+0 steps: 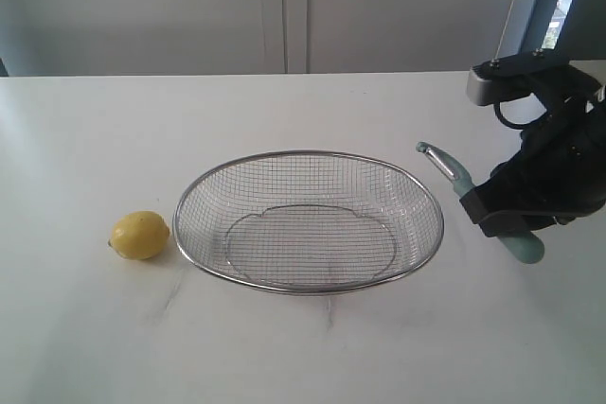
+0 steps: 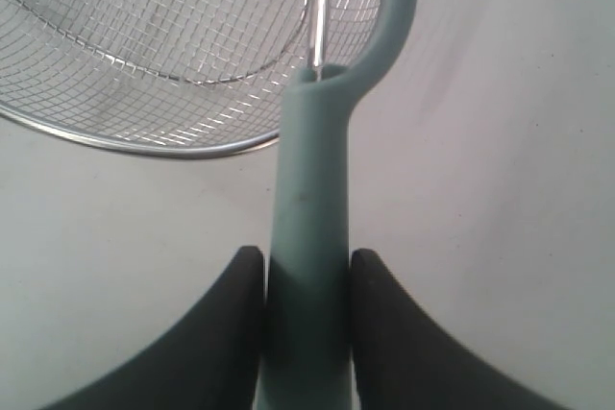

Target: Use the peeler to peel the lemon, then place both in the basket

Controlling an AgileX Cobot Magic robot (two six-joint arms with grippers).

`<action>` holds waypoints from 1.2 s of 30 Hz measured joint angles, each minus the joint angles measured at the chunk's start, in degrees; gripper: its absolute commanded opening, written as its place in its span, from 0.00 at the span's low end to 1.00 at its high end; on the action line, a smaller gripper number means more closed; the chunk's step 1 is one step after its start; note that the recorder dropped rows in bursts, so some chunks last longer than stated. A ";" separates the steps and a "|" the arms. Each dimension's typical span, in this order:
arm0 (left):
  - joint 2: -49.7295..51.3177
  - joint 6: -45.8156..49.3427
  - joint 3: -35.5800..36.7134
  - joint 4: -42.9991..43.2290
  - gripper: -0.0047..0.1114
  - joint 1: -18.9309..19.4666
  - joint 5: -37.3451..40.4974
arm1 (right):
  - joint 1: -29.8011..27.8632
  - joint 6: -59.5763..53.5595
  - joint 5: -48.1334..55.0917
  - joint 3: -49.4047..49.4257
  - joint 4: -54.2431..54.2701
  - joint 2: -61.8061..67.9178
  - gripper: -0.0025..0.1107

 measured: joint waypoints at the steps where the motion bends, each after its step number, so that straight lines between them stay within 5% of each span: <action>1: 0.00 -0.11 0.00 0.00 0.04 0.00 -0.28 | 0.00 0.00 0.00 0.00 0.00 0.00 0.02; 8: 0.00 -1.68 0.00 0.00 0.04 0.00 -2.35 | 0.00 0.00 0.00 0.00 0.00 0.00 0.02; 17: -0.09 -16.26 0.00 0.00 0.04 0.00 -14.15 | 0.00 0.00 0.00 0.00 0.00 0.00 0.02; 36: -0.09 -17.45 0.00 0.00 0.04 0.00 -21.48 | 0.00 0.00 0.00 0.00 0.00 0.00 0.02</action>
